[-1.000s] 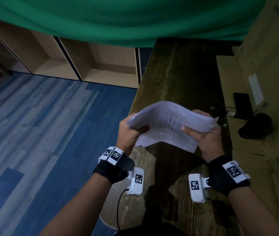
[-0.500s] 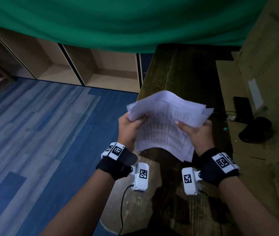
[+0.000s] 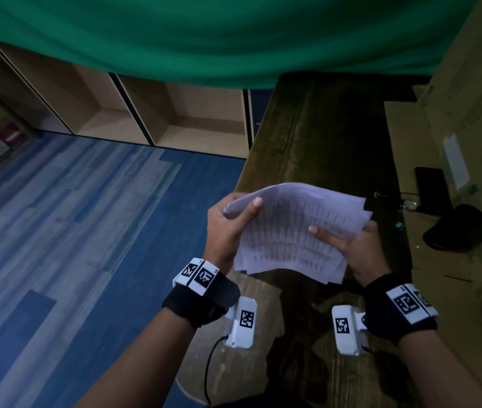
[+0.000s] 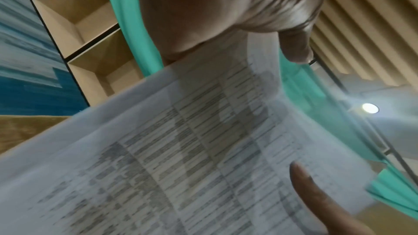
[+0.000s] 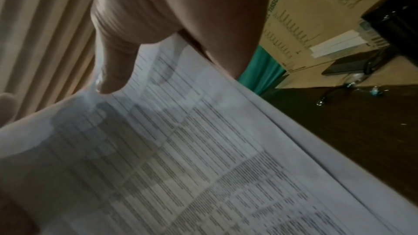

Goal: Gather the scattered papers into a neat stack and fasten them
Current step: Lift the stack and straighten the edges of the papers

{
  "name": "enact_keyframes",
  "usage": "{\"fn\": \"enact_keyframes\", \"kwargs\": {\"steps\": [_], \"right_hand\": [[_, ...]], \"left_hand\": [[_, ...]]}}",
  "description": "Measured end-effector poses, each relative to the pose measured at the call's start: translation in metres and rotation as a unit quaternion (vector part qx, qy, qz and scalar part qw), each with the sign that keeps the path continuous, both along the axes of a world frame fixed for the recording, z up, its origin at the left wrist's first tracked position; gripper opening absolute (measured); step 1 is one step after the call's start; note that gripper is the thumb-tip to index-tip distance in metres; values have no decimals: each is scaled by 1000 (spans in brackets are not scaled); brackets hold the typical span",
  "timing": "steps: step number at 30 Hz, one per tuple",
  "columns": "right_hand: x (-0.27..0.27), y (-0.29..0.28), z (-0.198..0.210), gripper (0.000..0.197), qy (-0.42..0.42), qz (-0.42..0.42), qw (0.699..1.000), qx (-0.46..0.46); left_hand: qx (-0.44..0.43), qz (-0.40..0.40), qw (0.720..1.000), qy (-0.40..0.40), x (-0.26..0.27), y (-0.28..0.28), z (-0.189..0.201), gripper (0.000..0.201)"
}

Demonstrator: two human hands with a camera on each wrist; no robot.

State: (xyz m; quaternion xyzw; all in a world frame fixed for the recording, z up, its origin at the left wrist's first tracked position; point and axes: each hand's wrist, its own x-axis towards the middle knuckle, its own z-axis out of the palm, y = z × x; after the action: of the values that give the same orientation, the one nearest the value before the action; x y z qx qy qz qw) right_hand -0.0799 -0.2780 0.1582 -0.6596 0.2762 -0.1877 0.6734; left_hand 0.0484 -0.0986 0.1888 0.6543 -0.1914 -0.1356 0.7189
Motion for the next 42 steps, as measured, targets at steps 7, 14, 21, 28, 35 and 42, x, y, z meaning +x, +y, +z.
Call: {"fn": "enact_keyframes", "kwargs": {"steps": [7,14,21,28,35,42], "right_hand": [[7,11,27,63,-62,-33,997,-6],[17,11,30,45,-36,-107,993,18],[19,12,28,49,-35,-94,995,-12],[15,15,23,42,-67,-89,992,-67],[12,3,5,41,47,-59,993,-93],[12,-14,57,16,15,-23,947,-321]], "left_hand": [[9,80,996,-26,3,-10,-2,50],[40,72,996,-27,3,-10,0,30],[41,36,998,-26,2,-6,-3,20],[47,35,998,-18,7,-6,-5,16],[44,-10,997,-55,15,-4,-1,9],[48,-74,996,-20,35,13,18,12]]}}
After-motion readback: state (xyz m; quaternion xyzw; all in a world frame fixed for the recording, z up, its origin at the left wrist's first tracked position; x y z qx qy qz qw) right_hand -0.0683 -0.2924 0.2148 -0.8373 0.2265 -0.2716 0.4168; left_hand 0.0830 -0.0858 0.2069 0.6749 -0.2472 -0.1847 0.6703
